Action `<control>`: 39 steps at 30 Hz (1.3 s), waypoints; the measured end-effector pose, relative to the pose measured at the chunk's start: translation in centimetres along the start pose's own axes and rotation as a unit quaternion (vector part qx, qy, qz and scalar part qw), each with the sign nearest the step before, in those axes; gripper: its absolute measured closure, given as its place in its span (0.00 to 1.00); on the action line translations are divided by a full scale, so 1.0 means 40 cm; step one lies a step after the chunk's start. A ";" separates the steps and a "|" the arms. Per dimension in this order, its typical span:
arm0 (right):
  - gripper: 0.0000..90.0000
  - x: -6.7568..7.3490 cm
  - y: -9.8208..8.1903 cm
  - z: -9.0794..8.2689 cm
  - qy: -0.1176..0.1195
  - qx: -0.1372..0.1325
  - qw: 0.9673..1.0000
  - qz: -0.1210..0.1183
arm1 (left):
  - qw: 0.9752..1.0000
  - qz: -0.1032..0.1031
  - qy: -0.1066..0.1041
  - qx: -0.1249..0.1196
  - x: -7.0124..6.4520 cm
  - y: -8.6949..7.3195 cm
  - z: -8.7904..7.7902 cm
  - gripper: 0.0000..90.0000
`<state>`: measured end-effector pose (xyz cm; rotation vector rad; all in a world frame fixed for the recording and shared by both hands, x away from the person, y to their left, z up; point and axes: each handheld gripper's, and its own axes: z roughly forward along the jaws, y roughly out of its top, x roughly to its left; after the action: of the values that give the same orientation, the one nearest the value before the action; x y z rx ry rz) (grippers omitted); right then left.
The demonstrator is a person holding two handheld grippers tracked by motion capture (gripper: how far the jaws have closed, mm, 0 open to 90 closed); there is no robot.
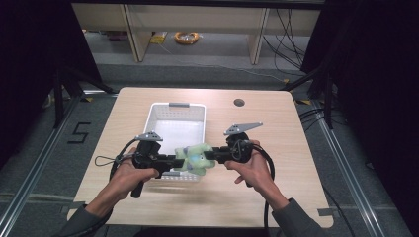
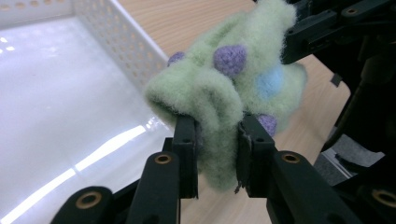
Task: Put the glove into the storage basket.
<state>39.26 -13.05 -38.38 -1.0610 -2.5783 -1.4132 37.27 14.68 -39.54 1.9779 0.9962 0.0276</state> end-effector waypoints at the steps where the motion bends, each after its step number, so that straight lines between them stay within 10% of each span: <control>1: 0.86 -0.001 0.007 0.010 0.000 -0.002 1.000 -0.002 | 1.000 0.000 0.000 0.000 0.000 0.000 0.000 0.79; 17: 0.86 -0.012 0.085 0.137 -0.017 0.041 0.999 -0.007 | 0.998 -0.028 0.031 0.041 0.118 0.016 -0.008 0.79; 39: 0.86 -0.061 0.060 0.286 -0.040 0.112 0.992 0.032 | 0.990 -0.028 0.046 0.132 0.213 -0.021 0.061 0.79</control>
<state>45.85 -4.92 -44.13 -1.1749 -2.6505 -1.0578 43.42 18.77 -44.53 2.2046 1.1635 -0.0464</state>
